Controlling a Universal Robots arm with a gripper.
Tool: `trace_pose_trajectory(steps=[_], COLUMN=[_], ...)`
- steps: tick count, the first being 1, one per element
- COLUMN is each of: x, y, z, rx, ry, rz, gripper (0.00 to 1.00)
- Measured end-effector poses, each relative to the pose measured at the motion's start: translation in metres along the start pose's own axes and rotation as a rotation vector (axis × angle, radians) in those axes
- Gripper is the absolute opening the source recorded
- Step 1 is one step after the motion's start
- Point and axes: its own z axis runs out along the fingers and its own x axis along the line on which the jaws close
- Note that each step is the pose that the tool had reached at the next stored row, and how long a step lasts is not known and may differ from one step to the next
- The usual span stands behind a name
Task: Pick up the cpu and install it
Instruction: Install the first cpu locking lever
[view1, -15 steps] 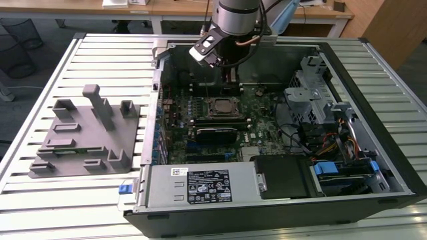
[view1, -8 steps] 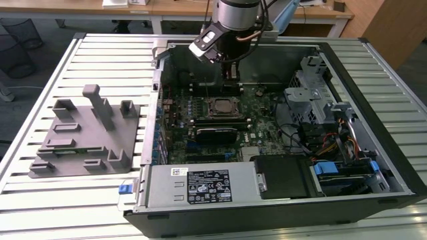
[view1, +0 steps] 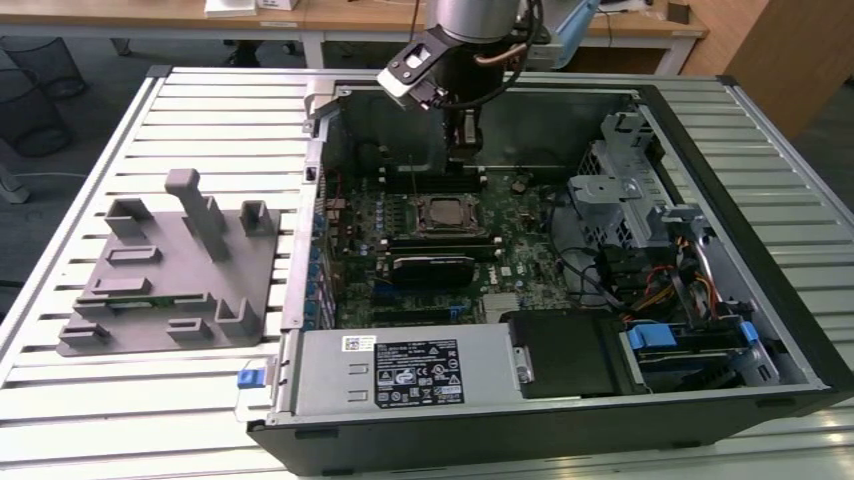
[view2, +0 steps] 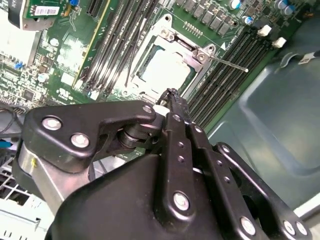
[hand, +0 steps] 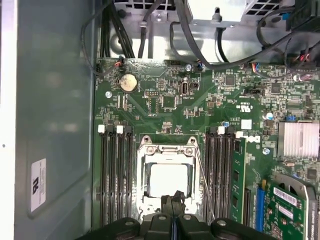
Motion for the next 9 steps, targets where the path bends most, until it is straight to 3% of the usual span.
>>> trace_pose_trajectory(steps=[9], x=[0.0000], y=[0.0000], z=[0.0006], rx=[-0.0049], ry=[-0.0068], rz=[-0.156], gripper=[0.11])
